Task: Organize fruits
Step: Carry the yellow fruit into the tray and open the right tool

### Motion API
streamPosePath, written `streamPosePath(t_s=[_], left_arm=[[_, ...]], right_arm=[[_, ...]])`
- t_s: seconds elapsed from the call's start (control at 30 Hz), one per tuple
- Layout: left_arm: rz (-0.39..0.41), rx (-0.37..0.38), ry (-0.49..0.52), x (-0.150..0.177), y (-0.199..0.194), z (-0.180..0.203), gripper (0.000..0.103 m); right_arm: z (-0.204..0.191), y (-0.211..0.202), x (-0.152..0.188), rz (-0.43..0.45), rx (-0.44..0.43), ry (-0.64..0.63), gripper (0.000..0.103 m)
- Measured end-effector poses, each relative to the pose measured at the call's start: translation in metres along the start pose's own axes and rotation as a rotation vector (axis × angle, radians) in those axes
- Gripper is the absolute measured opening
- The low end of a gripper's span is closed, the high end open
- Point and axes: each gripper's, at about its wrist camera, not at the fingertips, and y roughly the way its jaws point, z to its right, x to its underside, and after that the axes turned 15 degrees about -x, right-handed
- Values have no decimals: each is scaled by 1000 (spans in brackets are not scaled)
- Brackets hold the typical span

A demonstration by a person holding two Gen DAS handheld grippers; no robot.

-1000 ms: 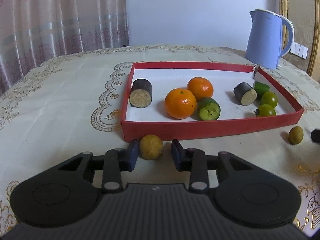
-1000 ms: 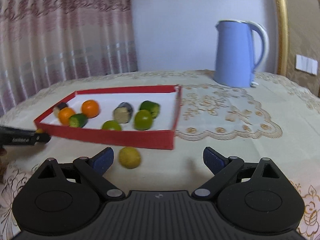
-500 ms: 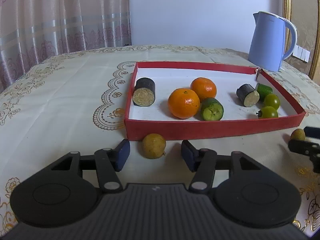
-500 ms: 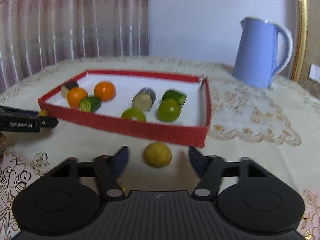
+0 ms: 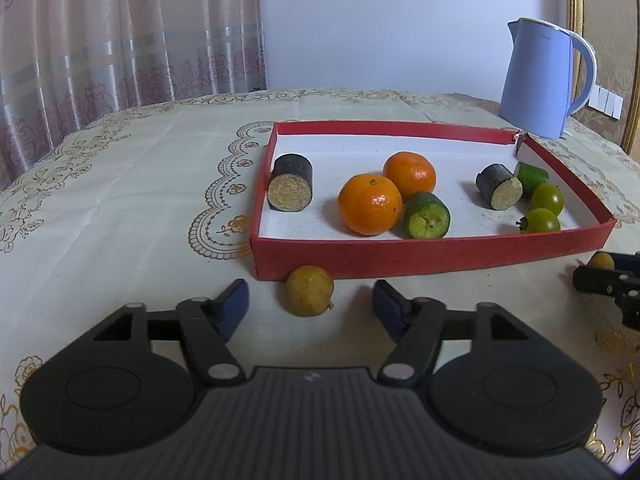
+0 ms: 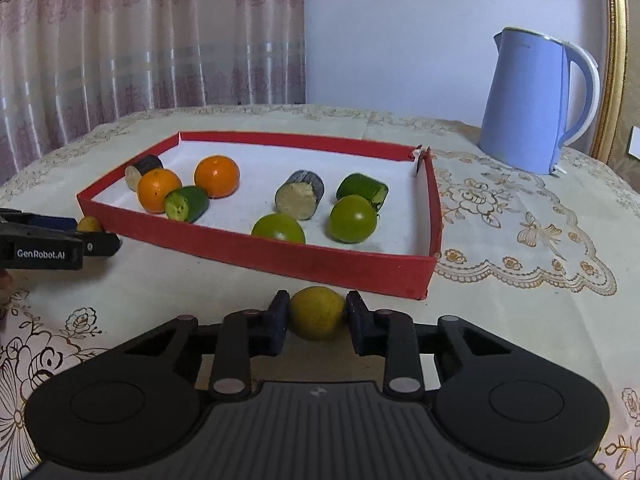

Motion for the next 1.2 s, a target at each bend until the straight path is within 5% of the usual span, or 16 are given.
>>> streamPosePath(t_s=[0.1,0.47,0.93,1.2], left_arm=[[9,-13,20,1,-2,3,81],[5,-16,18,0,-1,4,81],[10,-22,28,1,-3,6,88],[11,-20,31,1,-3,6,90]], right_arm=[[-3,-6,0,23,2,-17,30],[-12,-8,-43,89,17,-122,30],[-32,73,-73,-44,6,-247,30],[-41,83,-75,-53,-12,-290,30]])
